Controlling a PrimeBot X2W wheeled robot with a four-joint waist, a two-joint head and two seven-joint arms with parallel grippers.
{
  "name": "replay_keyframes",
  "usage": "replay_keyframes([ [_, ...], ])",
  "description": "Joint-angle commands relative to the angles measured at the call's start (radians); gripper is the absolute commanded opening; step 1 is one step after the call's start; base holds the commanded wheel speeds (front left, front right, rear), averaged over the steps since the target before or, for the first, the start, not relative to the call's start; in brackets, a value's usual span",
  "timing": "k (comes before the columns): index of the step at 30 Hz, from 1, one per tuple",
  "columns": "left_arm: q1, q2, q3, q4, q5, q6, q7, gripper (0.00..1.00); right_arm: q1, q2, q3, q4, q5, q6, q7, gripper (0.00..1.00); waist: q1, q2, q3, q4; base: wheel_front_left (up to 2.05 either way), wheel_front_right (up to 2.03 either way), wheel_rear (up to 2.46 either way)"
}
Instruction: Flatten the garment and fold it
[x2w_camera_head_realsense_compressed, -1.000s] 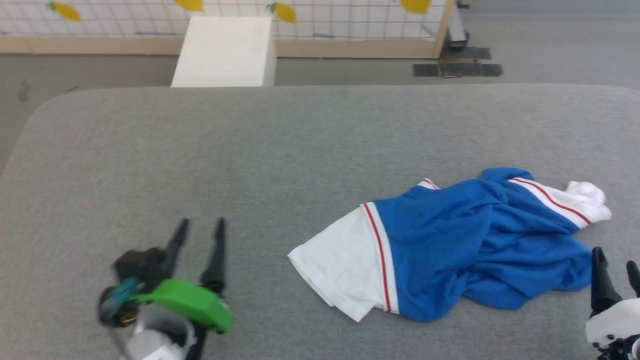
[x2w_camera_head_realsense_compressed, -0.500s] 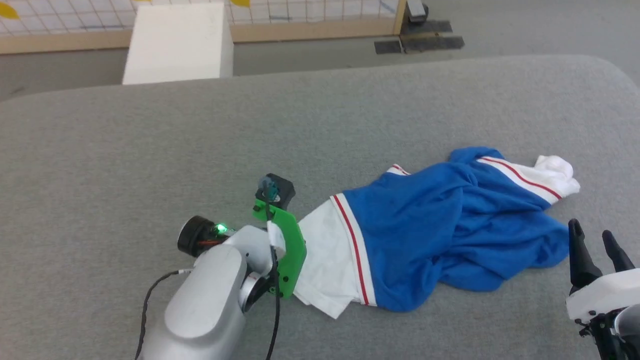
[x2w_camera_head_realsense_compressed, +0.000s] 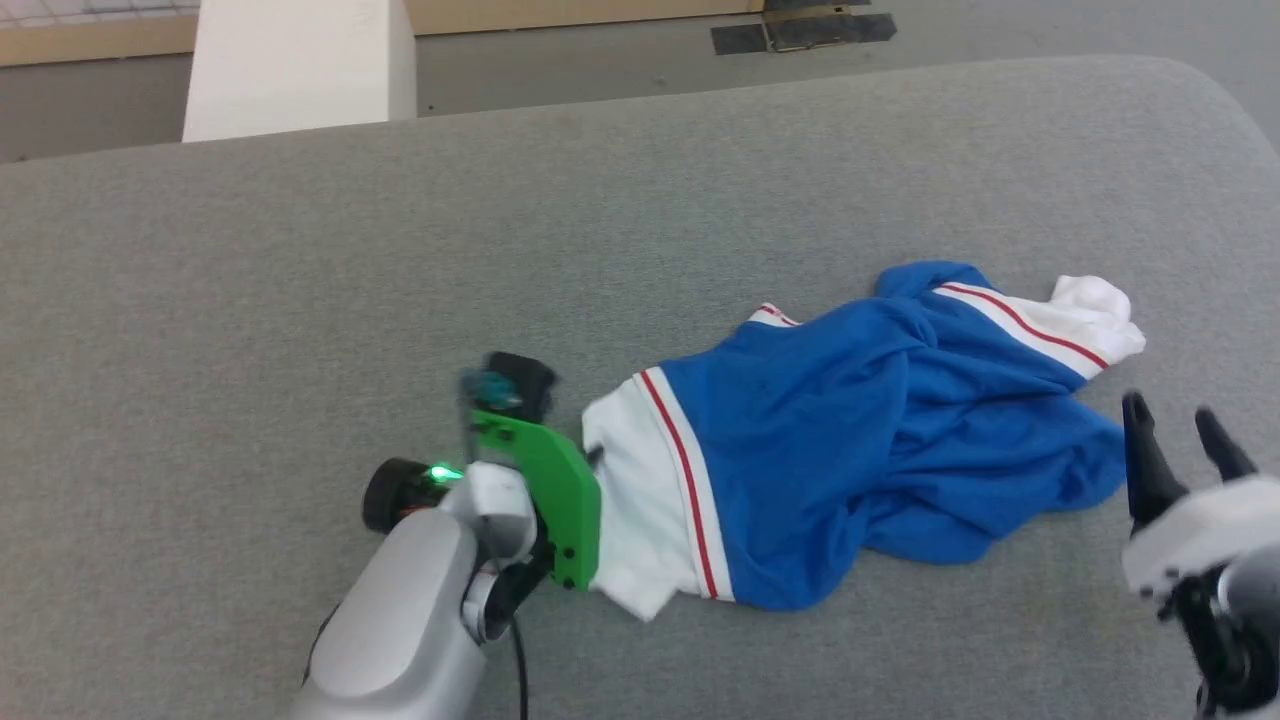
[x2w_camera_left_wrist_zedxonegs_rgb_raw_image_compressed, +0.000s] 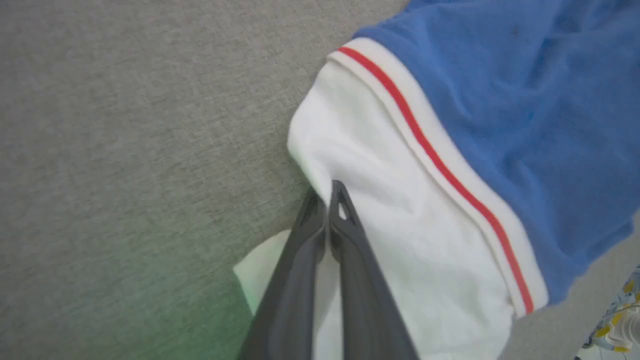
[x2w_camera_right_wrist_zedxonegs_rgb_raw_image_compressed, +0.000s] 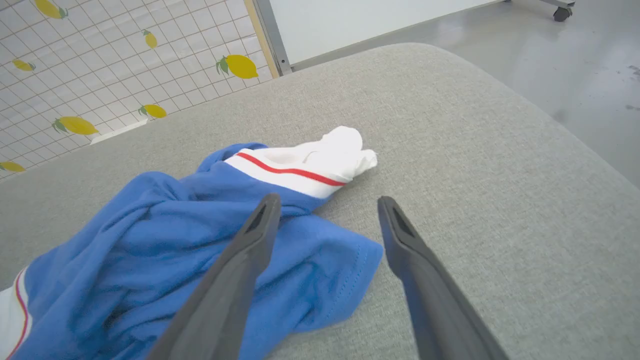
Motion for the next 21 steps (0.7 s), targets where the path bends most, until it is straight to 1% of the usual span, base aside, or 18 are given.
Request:
replay_keyframes([
  [1,0.027,0.003,0.029,-0.036,-0.018,0.015,-0.047,0.00,-0.048,0.000,0.002,-0.018,-0.023,-0.001,0.044,1.00,0.0000,-0.0001,-0.001,0.017,0.00,0.00,0.00],
  [4,0.067,0.010,0.081,-0.143,-0.041,0.043,-0.118,0.00,-0.120,-0.005,0.002,-0.032,-0.090,-0.001,0.165,1.00,0.0000,-0.0001,0.007,0.034,0.00,0.00,0.00],
  [6,0.105,0.012,0.104,-0.226,-0.060,0.057,-0.138,0.00,-0.181,-0.037,0.007,-0.012,-0.125,-0.001,0.271,1.00,0.0000,-0.0001,0.020,0.047,0.00,0.00,0.00],
  [9,0.168,0.011,0.108,-0.343,-0.084,0.067,-0.127,0.00,-0.273,-0.090,0.010,0.046,-0.176,-0.001,0.416,1.00,0.0000,-0.0001,0.047,0.072,0.00,0.00,0.00],
  [13,0.216,0.013,0.088,-0.446,-0.094,0.074,-0.090,0.00,-0.370,-0.129,-0.003,0.123,-0.238,-0.001,0.555,1.00,0.0000,-0.0001,0.097,0.102,0.00,0.00,0.00],
  [16,0.231,0.014,0.071,-0.492,-0.096,0.076,-0.068,0.00,-0.413,-0.146,-0.018,0.166,-0.301,-0.001,0.612,1.00,0.0000,-0.0001,0.138,0.124,0.00,0.00,0.00],
  [21,0.241,0.029,0.053,-0.541,-0.091,0.075,-0.041,0.00,-0.460,-0.145,-0.050,0.213,-0.383,-0.001,0.647,1.00,0.0000,-0.0001,0.196,0.145,0.00,0.00,0.00],
])
